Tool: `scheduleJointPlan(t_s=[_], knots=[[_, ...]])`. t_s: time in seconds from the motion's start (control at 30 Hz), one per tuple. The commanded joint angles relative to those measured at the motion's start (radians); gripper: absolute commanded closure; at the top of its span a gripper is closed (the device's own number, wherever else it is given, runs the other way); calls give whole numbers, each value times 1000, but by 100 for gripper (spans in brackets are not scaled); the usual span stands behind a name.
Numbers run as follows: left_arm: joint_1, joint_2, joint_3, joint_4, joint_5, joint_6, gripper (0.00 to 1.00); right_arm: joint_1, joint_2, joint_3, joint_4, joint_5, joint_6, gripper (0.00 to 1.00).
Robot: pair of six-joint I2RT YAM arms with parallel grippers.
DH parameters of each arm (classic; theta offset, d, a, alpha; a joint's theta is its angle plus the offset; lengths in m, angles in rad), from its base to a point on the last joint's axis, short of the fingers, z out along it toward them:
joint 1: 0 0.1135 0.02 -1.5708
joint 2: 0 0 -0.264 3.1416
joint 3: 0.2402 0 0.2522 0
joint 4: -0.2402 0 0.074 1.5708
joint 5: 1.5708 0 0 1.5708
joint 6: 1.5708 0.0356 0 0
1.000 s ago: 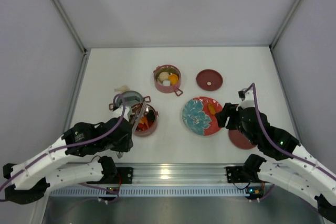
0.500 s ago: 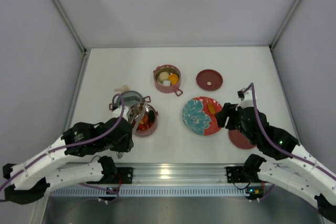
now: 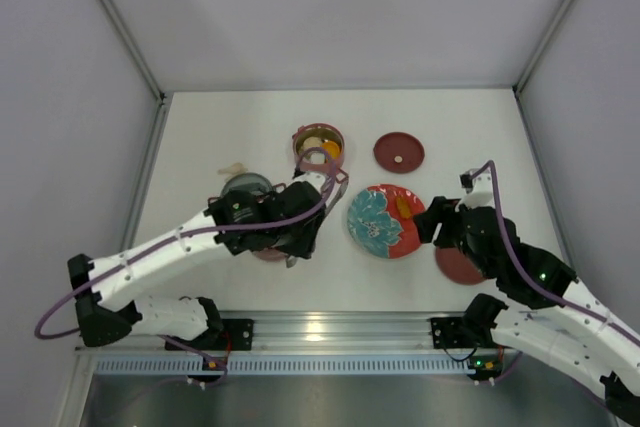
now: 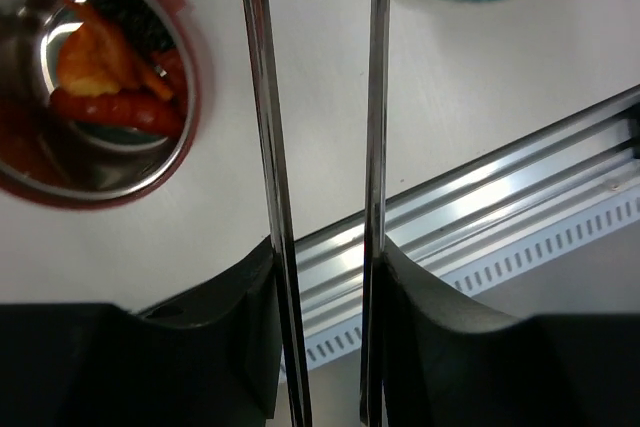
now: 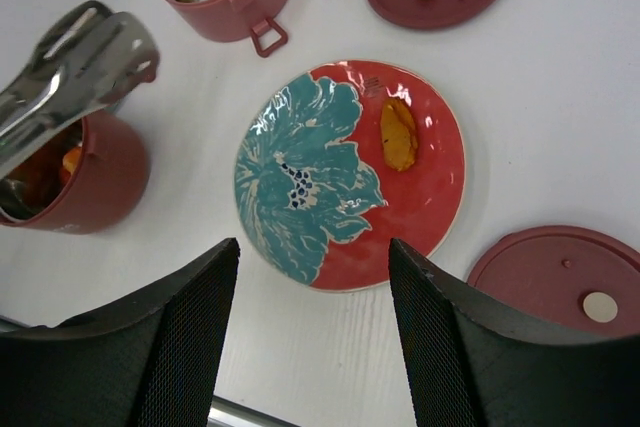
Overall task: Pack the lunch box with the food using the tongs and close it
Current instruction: Place the fake food in the packing box, then pick up the fake food from the plate.
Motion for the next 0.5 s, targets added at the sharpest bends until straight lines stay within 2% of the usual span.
scheduleJointPlan(t_s=[0.0,0.23,0.47], knots=[[0,85,65,263,84,79,59,15,-26,71,-27,36,7,39],[0,353,166,429,178,106,57,15,-53,103,-79,51,7,39],[0,522,221,463,189,93,57,15,-75,115,-102,61,5,39]])
